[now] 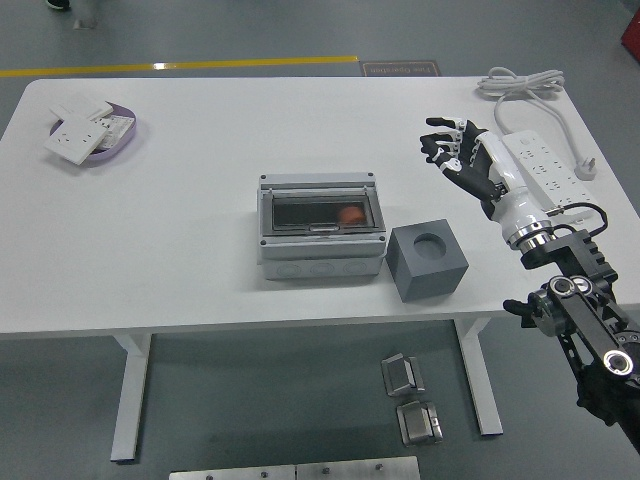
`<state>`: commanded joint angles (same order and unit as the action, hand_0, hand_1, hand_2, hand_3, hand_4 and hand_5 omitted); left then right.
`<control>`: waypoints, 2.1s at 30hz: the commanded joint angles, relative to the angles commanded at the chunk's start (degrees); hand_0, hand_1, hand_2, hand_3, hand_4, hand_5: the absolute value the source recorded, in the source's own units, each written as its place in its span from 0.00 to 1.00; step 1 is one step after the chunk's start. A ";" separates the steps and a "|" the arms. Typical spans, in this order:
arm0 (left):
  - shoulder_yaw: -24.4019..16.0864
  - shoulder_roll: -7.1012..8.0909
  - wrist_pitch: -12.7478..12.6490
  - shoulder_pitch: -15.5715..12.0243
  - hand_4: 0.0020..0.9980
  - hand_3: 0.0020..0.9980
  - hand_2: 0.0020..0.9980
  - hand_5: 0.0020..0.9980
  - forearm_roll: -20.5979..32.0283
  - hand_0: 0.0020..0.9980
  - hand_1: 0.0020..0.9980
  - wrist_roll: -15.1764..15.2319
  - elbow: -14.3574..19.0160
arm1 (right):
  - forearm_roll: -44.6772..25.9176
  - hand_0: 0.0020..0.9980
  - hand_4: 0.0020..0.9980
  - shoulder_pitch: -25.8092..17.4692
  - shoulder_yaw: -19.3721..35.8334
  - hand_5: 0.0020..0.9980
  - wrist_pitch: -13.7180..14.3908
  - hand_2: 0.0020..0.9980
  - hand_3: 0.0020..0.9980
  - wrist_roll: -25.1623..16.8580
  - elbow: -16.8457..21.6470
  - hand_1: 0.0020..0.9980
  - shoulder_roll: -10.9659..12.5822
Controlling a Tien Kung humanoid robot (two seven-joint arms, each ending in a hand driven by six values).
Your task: Pick up the cylinder from the cube,place it in the box,flap close box
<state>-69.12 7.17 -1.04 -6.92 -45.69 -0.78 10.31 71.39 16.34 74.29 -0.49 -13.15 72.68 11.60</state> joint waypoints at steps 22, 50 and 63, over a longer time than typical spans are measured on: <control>-0.17 -0.02 -0.09 0.39 0.69 0.66 0.63 0.22 0.39 0.61 0.64 -0.12 0.00 | 1.00 0.63 0.84 0.39 1.16 0.28 -2.24 0.60 0.70 1.46 0.12 0.64 0.24; 0.66 0.13 -0.17 0.81 0.70 0.66 0.63 0.22 0.33 0.61 0.64 -0.39 0.00 | 1.25 0.64 0.85 0.13 2.36 0.27 -3.30 0.62 0.66 1.73 0.08 0.64 0.94; -0.03 0.10 -0.10 1.36 0.70 0.66 0.63 0.22 -0.38 0.61 0.64 -0.25 0.00 | 1.77 0.64 0.85 -0.08 2.60 0.27 -3.22 0.62 0.66 1.85 0.32 0.64 0.98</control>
<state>-69.15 7.27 -1.13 -5.56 -46.07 -1.02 10.31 73.16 16.26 76.89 -3.71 -11.29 73.00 12.58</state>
